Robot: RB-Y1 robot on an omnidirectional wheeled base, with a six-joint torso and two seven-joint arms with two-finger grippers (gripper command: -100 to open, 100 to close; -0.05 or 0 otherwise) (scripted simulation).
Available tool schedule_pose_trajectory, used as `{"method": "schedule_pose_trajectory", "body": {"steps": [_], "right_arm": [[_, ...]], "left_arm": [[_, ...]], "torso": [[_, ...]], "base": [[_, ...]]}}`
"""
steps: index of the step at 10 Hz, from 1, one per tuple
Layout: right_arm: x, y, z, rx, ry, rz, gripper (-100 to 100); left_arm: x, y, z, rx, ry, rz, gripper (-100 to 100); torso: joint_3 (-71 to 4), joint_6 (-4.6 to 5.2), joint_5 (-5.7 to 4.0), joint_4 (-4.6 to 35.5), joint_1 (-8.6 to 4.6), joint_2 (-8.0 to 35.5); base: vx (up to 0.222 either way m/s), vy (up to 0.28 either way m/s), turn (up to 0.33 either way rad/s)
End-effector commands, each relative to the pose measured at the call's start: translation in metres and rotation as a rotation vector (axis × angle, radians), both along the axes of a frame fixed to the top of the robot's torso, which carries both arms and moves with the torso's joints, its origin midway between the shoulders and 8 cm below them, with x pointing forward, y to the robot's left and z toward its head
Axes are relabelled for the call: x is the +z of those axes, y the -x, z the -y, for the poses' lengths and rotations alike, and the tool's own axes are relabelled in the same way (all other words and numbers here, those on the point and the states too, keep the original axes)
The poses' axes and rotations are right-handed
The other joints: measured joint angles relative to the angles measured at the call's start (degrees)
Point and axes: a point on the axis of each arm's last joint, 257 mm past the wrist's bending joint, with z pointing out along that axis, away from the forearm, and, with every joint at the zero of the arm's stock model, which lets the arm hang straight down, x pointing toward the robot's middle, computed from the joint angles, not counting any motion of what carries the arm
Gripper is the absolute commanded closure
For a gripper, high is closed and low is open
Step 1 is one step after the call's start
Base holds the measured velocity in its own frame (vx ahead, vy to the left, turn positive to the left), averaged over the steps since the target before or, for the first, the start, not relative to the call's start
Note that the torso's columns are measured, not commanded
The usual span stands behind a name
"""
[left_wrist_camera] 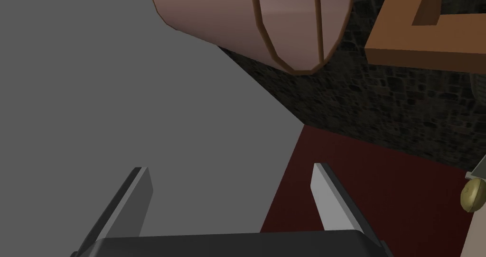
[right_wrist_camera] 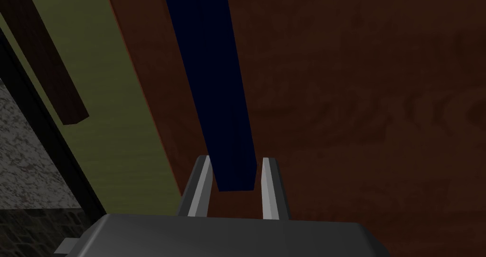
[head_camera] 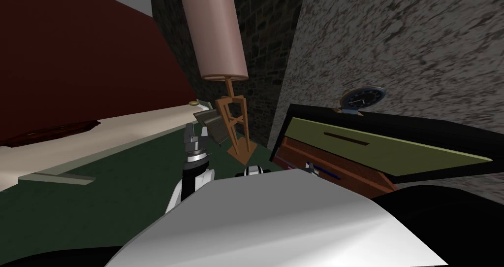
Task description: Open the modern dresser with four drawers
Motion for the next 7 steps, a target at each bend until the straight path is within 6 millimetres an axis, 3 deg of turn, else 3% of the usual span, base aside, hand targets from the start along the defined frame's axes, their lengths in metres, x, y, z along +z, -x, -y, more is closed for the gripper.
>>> {"method": "schedule_pose_trajectory", "body": {"steps": [1,4,7], "right_arm": [[0.011,0.007,0.029,-0.023,0.002,0.001,-100],[0.030,0.002,0.057,-0.017,0.009,0.001,-100],[0.044,-0.002,0.074,-0.008,0.013,0.001,-100]], "left_arm": [[0.000,0.000,0.000,0.000,0.000,0.000,0],[0.000,0.000,0.000,0.000,0.000,0.000,0],[0.000,0.000,0.000,0.000,0.000,0.000,0]], "torso": [[0.00,0.01,-0.01,0.03,-0.15,-0.01],[-0.08,0.08,0.73,0.27,0.59,0.22],[0.05,0.09,0.67,0.33,0.46,0.42]], "base": [[-0.034,0.093,-0.017],[0.013,0.109,-0.054],[0.005,0.073,-0.024]]}}
